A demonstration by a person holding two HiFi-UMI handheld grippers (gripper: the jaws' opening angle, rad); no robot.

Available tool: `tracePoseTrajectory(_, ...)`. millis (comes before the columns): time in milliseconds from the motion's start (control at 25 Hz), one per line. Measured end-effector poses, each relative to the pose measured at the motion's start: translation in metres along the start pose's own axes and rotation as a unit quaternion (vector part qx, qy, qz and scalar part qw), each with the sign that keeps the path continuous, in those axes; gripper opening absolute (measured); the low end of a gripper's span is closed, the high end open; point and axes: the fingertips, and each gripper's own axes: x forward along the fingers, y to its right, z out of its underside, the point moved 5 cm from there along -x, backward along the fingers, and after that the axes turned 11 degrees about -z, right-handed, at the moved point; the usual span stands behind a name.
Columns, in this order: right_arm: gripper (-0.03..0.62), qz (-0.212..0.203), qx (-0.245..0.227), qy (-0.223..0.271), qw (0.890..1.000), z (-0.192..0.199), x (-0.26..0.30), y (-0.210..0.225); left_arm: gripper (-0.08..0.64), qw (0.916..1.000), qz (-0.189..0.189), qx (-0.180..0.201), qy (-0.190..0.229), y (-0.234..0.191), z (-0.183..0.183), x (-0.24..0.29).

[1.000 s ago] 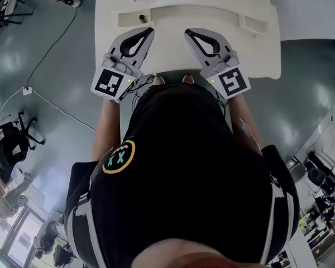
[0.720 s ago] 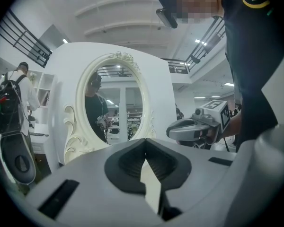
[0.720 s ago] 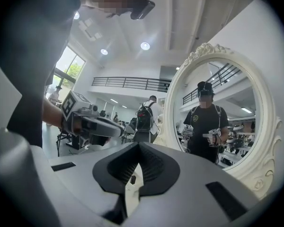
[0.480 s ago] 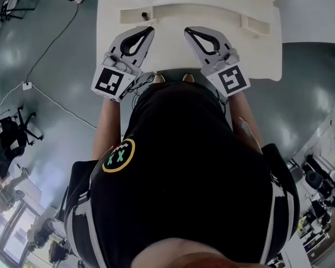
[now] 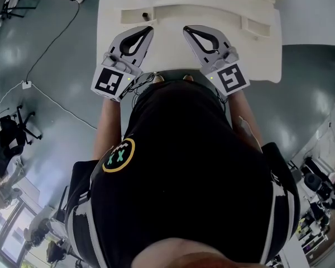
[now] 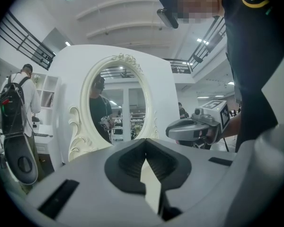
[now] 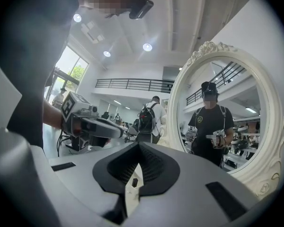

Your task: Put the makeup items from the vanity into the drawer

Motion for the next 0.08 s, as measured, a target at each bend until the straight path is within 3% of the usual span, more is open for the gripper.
tracePoseTrajectory(80, 0.02, -0.002, -0.003, 0.002, 1.0, -0.001, 0.0016, -0.0005, 0.02, 1.0, -0.002, 0.0, 0.0, -0.001, 0.0002, -0.0011)
